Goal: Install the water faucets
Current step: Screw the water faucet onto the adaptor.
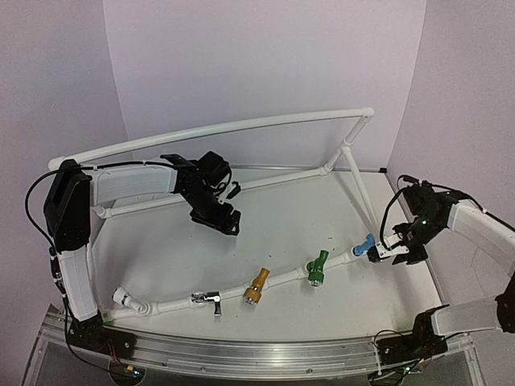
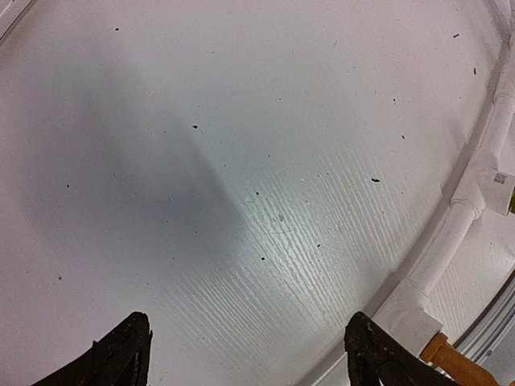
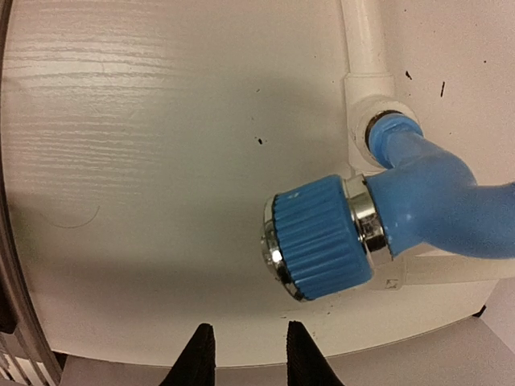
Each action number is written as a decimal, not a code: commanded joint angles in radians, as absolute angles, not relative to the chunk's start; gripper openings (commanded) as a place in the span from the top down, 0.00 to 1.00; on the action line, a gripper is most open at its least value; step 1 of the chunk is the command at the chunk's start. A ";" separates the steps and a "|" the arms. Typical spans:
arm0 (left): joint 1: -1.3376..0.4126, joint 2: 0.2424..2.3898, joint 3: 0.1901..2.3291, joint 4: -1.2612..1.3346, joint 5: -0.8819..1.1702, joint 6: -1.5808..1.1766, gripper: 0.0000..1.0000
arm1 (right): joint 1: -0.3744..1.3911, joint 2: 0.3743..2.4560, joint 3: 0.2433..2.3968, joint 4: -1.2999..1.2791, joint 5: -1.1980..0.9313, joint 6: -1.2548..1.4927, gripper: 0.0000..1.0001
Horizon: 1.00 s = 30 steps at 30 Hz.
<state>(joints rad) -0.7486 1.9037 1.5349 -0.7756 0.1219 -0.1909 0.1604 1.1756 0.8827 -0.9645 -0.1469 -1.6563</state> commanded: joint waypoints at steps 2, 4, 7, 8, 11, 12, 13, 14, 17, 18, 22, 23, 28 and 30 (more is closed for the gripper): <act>-0.741 1.880 1.549 -0.764 0.123 -0.192 0.17 | 0.165 1.116 0.798 -0.793 -0.179 -1.636 0.85; -0.742 1.875 1.540 -0.759 0.123 -0.196 0.17 | 0.165 1.088 0.764 -0.779 -0.215 -1.654 0.90; -0.742 1.874 1.535 -0.755 0.120 -0.199 0.16 | 0.167 1.061 0.726 -0.757 -0.257 -1.679 0.92; -0.742 1.874 1.535 -0.755 0.121 -0.199 0.16 | 0.169 1.060 0.724 -0.755 -0.269 -1.673 0.93; -0.742 1.873 1.535 -0.755 0.120 -0.200 0.16 | 0.187 1.074 0.733 -0.755 -0.298 -1.635 0.94; -0.742 1.873 1.534 -0.755 0.120 -0.199 0.16 | 0.193 1.079 0.735 -0.753 -0.303 -1.624 0.94; -0.742 1.873 1.533 -0.754 0.120 -0.199 0.16 | 0.199 1.084 0.734 -0.747 -0.307 -1.606 0.94; -0.742 1.872 1.533 -0.753 0.120 -0.199 0.16 | 0.206 1.088 0.734 -0.737 -0.311 -1.594 0.94; -0.742 1.874 1.530 -0.750 0.121 -0.201 0.16 | 0.232 1.092 0.735 -0.715 -0.321 -1.548 0.94; -0.742 1.875 1.529 -0.749 0.122 -0.201 0.16 | 0.246 1.091 0.737 -0.709 -0.323 -1.533 0.94; -0.742 1.877 1.529 -0.747 0.120 -0.199 0.16 | 0.316 1.080 0.744 -0.698 -0.326 -1.449 0.93; -0.742 1.879 1.530 -0.746 0.120 -0.198 0.16 | 0.332 1.074 0.743 -0.697 -0.325 -1.430 0.93; -0.741 1.881 1.528 -0.741 0.120 -0.198 0.16 | 0.393 1.023 0.692 -0.637 -0.297 -1.367 0.93; -0.742 1.881 1.526 -0.739 0.122 -0.199 0.16 | 0.406 1.018 0.681 -0.603 -0.284 -1.343 0.93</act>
<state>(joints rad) -0.7467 1.9034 1.5307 -0.7650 0.1215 -0.1917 0.3819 1.0478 0.7055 -0.7232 -0.2827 -1.4251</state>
